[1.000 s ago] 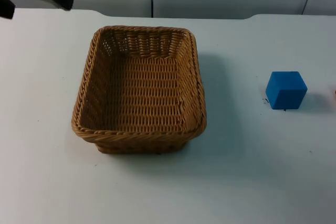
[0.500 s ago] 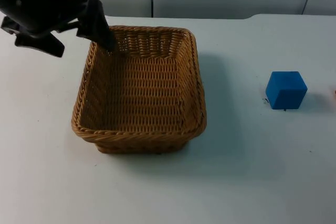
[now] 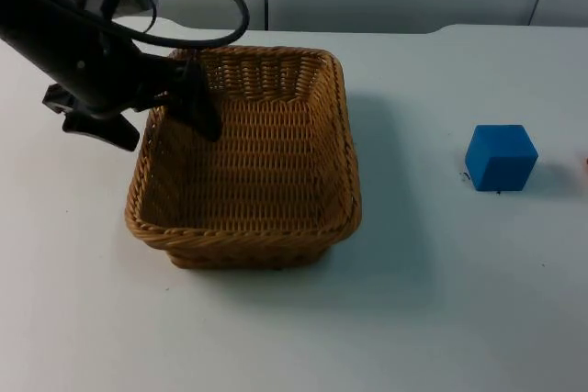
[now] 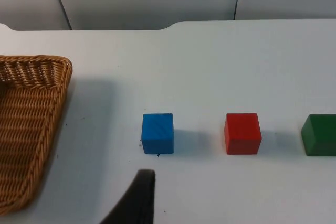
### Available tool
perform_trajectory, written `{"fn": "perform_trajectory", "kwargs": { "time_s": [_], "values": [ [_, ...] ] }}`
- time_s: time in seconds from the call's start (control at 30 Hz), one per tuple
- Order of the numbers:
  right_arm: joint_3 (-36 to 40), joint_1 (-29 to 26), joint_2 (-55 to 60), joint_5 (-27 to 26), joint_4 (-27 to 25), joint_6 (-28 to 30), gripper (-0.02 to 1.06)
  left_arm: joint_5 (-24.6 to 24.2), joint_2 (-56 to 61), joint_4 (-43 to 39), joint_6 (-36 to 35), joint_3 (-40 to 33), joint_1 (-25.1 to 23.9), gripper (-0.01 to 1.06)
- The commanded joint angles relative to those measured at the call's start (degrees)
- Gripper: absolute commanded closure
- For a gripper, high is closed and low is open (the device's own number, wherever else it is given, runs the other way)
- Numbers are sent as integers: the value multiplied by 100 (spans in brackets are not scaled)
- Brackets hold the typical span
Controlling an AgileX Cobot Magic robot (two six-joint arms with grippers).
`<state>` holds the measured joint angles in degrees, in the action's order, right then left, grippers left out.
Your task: Pick up the basket with the left hand and place the blue cube into the basket with the right hand.
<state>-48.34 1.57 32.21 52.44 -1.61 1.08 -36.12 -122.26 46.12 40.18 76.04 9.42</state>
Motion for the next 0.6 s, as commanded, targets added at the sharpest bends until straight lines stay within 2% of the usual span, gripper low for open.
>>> {"fn": "perform_trajectory", "kwargs": {
  "time_s": [0.0,0.33,0.37,0.5,0.53,0.57],
  "values": [
    [-55,-41,23,-84,-22,42,0,-61,-129,117,-26,88,43,0],
    [-55,-41,23,-84,-22,42,0,23,-313,148,-26,142,174,7],
    [-55,-41,23,-84,-22,42,0,35,-313,197,-26,142,174,11],
    [-55,-41,23,-84,-22,42,0,82,-313,220,-170,142,174,46],
    [-55,-41,23,-84,-22,42,0,82,-313,220,-170,142,174,46],
    [-55,-41,23,-84,-22,42,0,82,-313,220,-170,142,174,54]
  ]
}}
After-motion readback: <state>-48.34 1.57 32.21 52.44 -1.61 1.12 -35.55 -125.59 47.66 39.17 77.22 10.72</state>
